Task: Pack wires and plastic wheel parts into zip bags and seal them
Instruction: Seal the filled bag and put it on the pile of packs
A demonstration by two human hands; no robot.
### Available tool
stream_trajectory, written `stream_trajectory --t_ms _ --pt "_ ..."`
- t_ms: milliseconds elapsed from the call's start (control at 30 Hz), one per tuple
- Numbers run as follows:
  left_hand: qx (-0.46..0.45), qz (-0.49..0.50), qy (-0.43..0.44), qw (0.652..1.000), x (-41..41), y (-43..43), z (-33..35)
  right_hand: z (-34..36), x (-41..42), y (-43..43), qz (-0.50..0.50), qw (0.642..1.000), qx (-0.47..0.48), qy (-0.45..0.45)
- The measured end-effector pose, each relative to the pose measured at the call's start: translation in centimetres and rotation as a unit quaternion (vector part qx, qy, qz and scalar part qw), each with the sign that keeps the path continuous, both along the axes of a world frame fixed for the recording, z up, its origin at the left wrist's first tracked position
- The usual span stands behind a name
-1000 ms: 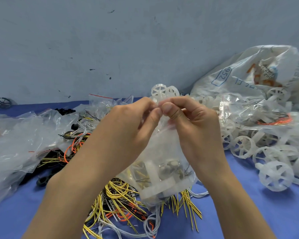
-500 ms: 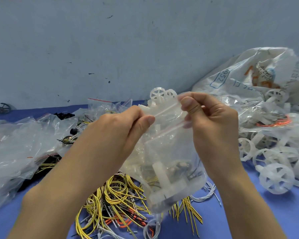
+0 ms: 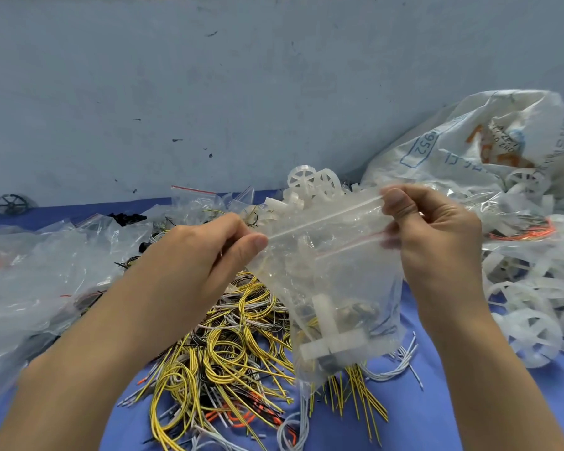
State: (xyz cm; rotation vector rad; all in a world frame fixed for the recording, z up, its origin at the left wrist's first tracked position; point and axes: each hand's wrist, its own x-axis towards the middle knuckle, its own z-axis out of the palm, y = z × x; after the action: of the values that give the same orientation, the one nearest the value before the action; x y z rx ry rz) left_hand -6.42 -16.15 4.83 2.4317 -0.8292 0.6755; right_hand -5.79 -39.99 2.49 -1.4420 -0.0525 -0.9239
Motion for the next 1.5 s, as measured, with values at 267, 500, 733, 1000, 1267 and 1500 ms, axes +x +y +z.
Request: stream_trajectory --t_ms 267,500,733,1000,1267,1500 --pt "-0.041 -0.015 0.003 0.999 0.0 0.3 0.3 0.1 -0.1 -0.1 0.010 1.000 0.005 0.010" --pt "-0.135 -0.016 -0.036 0.990 -0.6 -0.2 0.8 0.3 -0.4 -1.1 0.067 0.995 0.055 0.045" --pt "-0.142 0.019 -0.007 0.990 0.7 -0.8 -1.2 -0.6 0.1 -1.4 0.081 0.991 0.033 0.101" --pt "-0.098 -0.002 -0.071 0.993 0.4 -1.4 -1.0 2.0 -1.6 0.3 -0.080 0.922 -0.375 0.050" --pt "-0.051 -0.025 -0.135 0.989 0.2 -1.7 -0.6 4.4 -3.2 3.8 0.015 0.827 -0.554 0.099" --pt "-0.115 -0.026 -0.060 0.991 0.4 -1.8 -1.5 4.2 -3.1 4.2 0.002 0.833 -0.547 0.083"
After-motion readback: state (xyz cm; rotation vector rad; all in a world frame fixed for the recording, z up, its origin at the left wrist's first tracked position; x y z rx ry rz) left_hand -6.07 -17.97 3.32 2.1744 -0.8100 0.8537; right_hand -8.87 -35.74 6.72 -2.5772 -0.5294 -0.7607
